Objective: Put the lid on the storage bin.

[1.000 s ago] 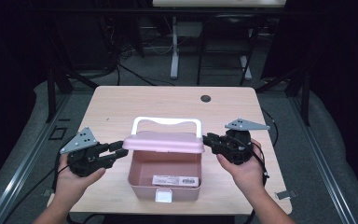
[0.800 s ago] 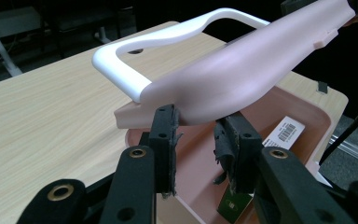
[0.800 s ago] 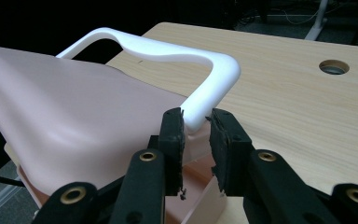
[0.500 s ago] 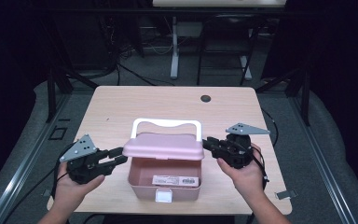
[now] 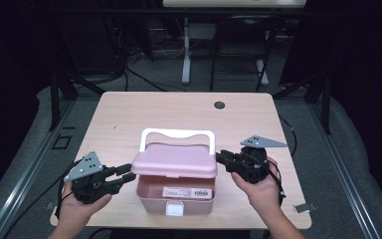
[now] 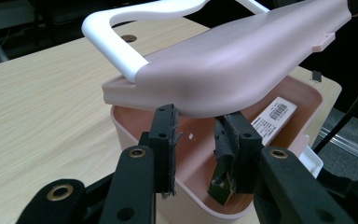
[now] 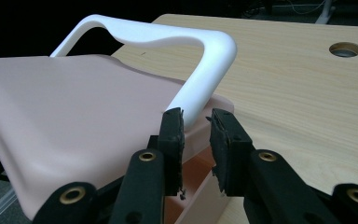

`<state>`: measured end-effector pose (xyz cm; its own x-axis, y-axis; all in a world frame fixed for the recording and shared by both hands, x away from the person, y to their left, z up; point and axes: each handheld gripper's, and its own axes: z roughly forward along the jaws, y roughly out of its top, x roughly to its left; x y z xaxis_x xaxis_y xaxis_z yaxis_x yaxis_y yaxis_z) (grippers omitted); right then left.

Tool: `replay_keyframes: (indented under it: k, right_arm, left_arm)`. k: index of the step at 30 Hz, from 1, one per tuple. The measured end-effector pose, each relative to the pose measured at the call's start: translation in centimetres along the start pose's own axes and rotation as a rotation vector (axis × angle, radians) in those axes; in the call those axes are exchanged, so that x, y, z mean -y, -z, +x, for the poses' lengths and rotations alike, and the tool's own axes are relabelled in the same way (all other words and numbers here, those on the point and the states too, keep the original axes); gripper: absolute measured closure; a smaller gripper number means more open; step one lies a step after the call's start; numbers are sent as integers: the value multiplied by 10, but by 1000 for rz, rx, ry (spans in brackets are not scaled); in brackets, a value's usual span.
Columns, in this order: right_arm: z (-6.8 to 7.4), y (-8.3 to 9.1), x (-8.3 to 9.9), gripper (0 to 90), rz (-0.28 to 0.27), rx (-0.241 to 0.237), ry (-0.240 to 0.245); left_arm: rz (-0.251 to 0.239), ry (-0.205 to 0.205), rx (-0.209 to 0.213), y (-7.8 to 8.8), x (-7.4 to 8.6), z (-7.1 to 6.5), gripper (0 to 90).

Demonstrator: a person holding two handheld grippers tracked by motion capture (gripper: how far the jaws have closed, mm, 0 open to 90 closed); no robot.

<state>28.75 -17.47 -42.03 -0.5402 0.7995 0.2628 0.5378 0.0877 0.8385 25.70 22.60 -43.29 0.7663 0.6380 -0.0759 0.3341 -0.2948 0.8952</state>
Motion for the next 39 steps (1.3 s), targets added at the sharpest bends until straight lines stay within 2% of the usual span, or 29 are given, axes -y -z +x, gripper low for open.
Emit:
replay_keyframes:
  k: [15, 29, 39]
  right_arm:
    - [-1, -3, 6, 740, 4, 4, -3]
    - [-2, -6, 7, 736, -2, 0, -7]
    - [-3, -6, 8, 736, -5, 2, -17]
  left_arm:
    - [14, -3, 2, 0, 11, -2, 687]
    - [26, 14, 13, -3, 21, -4, 690]
    - [38, 7, 19, -4, 27, -4, 696]
